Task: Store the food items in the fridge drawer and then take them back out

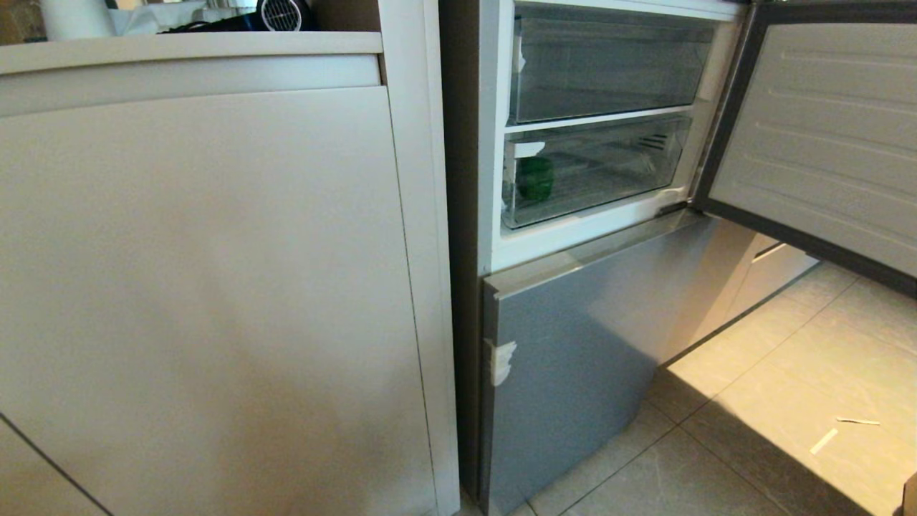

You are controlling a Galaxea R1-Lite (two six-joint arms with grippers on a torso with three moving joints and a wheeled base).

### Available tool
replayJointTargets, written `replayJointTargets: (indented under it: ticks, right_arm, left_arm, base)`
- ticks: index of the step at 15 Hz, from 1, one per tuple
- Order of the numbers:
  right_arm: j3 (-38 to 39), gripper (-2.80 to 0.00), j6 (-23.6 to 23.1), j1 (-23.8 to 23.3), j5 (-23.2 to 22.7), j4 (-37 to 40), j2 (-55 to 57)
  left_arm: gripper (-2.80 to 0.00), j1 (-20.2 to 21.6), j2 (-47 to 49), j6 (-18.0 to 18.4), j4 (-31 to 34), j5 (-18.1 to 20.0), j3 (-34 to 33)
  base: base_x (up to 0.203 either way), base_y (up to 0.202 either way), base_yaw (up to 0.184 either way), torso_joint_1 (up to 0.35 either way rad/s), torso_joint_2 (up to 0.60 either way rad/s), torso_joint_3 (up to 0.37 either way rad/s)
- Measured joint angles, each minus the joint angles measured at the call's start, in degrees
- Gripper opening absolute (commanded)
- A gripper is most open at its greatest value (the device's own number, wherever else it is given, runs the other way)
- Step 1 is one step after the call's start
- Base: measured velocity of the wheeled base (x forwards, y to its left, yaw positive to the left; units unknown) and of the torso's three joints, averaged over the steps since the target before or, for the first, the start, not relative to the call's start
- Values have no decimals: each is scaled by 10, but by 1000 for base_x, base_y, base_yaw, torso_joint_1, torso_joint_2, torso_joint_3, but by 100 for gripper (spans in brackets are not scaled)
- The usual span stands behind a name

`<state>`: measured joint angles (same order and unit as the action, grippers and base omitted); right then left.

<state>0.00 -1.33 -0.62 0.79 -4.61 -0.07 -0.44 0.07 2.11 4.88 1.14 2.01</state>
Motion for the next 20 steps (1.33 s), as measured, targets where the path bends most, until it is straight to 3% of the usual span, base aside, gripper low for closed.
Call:
replayJointTargets:
  ticks: [2,5,8,13,17,20]
  right_arm:
    - [-22,-280,-17,0,-1,5,2]
    - [-95,-280,-5,0,-16,9,59]
    - [-174,-280,32,0,-84,-19,206]
    - [-227,-280,67,0,-240,-215,499]
    - [-271,-280,43,4,-273,-383,704]
    - [-358,-280,30,35,-275,-434,827]
  left_arm:
    - [-280,0,0,0,0,0,0]
    - [-280,0,0,0,0,0,0]
    - [-280,0,0,0,0,0,0]
    - [-280,0,0,0,0,0,0]
    - [-280,0,0,0,0,0,0]
    - [-280,0,0,0,0,0,0]
  base:
    - [0,0,0,0,0,0]
    - [0,0,0,0,0,0]
    - [0,0,0,0,0,0]
    - [0,0,0,0,0,0]
    - [0,0,0,0,0,0]
    - [0,0,0,0,0,0]
